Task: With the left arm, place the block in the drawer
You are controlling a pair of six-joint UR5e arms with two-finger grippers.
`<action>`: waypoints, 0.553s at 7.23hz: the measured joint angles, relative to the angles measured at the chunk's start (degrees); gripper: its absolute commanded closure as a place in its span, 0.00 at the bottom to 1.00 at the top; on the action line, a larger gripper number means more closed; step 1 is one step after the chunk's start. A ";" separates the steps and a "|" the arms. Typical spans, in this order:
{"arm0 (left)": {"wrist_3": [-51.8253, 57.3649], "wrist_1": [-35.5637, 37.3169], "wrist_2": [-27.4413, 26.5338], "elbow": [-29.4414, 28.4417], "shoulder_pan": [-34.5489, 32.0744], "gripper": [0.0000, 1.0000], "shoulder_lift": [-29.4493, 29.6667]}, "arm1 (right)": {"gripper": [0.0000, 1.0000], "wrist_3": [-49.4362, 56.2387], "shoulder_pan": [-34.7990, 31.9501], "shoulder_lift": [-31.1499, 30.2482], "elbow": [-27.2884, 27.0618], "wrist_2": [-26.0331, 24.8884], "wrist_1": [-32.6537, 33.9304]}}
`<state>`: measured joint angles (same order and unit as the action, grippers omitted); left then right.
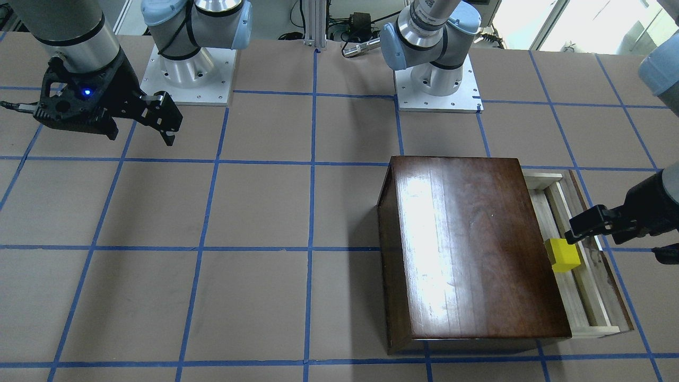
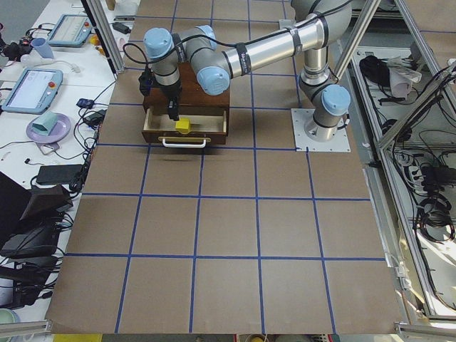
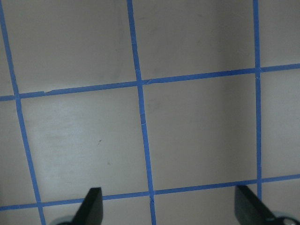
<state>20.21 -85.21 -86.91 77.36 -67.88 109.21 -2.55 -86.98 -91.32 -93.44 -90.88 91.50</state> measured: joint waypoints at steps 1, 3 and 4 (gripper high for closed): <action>-1.88 -0.04 -0.56 -0.04 -1.60 0.00 -1.20 | 0.00 0.00 -0.02 0.00 0.01 0.00 0.00; -4.74 0.05 -2.04 0.06 -5.97 0.00 -3.07 | 0.00 0.00 0.00 0.00 0.01 0.00 0.00; -7.41 -0.05 -2.47 0.38 -8.40 0.00 -3.81 | 0.00 0.00 -0.01 0.00 0.02 0.00 0.00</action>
<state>12.80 -85.26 -89.38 77.75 -76.28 105.40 -2.55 -86.99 -91.32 -93.43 -90.88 91.49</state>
